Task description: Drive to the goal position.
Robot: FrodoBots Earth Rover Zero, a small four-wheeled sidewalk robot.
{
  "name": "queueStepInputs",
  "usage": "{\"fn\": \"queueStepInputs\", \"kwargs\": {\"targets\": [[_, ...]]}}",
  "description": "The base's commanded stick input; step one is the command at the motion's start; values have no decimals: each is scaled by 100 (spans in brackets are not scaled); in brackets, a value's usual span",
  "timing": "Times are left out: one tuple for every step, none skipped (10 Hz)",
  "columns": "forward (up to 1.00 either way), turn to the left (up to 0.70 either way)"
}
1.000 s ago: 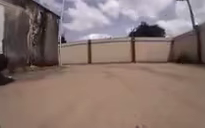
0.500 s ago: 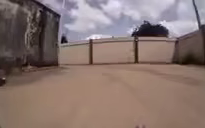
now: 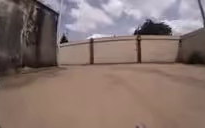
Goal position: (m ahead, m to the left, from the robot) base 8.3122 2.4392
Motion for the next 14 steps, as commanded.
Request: {"fn": "queueStepInputs", "kwargs": {"targets": [[85,0],[85,0],[85,0],[85,0],[85,0],[85,0],[85,0],[85,0],[85,0],[85,0],[85,0],[85,0],[85,0],[85,0]]}}
